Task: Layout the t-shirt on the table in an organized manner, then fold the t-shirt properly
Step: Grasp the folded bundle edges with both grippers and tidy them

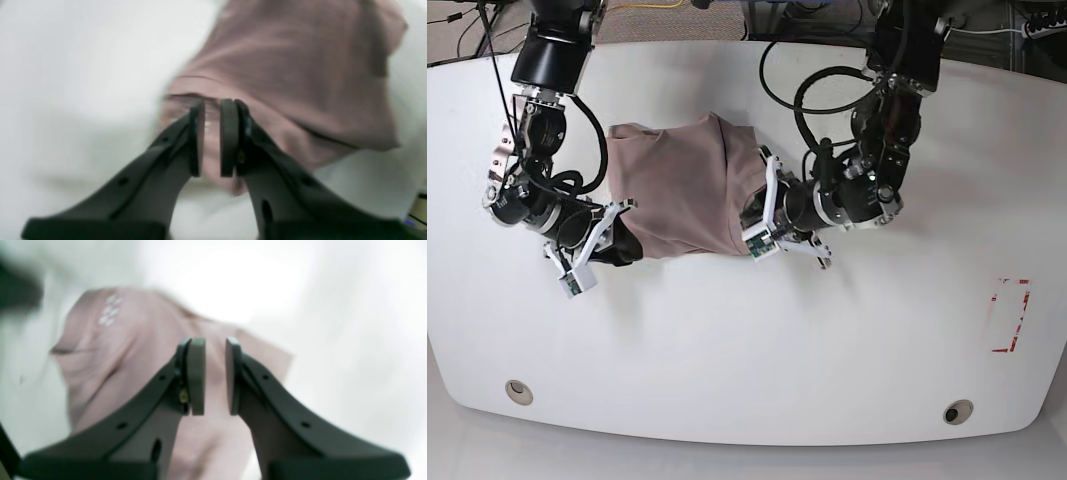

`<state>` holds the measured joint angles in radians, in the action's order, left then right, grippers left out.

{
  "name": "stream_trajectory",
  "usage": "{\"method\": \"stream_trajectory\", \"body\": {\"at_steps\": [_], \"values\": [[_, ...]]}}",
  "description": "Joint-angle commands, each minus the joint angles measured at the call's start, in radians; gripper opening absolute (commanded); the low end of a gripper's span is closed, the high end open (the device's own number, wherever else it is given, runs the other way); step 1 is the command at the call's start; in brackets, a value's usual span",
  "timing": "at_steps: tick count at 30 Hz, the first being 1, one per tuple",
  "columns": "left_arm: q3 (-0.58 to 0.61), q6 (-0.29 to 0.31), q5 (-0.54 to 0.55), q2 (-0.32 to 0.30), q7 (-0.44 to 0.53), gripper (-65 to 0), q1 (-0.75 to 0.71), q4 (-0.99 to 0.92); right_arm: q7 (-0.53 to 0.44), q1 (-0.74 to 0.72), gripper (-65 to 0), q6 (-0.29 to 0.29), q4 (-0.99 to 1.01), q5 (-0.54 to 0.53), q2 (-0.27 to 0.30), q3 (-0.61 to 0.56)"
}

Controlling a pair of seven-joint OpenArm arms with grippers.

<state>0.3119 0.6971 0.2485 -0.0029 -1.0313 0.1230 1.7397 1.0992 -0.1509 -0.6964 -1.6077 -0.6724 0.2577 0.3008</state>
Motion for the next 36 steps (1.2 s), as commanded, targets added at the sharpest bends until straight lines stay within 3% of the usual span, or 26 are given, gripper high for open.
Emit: {"method": "stream_trajectory", "body": {"at_steps": [1,5,12,18,24,29,36], "values": [[0.033,0.001,-0.001,0.011,0.021,-58.6,0.000,-0.022,-0.064,-0.052,-53.6,-0.002,0.051,-0.017,0.022,-0.022],[0.092,0.001,-0.062,0.016,0.022,-58.6,-0.026,-0.076,-0.152,-0.080,-53.9,-0.002,0.137,-0.017,0.062,-0.091],[0.174,0.001,-0.134,0.016,0.024,-58.6,-0.052,-0.091,-0.325,-0.082,-54.1,-0.002,0.271,-0.016,0.067,-0.197],[0.163,0.001,-0.165,0.005,0.024,-58.6,-0.047,-0.093,-0.460,-0.074,-54.1,-0.002,0.387,0.036,0.068,-0.263],[0.149,0.001,-0.163,-0.050,0.026,-58.6,-0.010,-0.102,-0.557,-0.002,-54.1,-0.002,0.415,0.171,0.061,-0.226],[0.151,0.001,-0.162,-0.093,0.038,-58.6,0.050,-0.192,-0.574,0.070,-54.2,-0.002,0.393,0.176,0.065,-0.176],[0.158,0.001,-0.163,-0.128,0.151,-58.6,0.125,-0.378,-0.569,0.219,-54.2,-0.002,0.238,0.176,0.059,-0.090]]}}
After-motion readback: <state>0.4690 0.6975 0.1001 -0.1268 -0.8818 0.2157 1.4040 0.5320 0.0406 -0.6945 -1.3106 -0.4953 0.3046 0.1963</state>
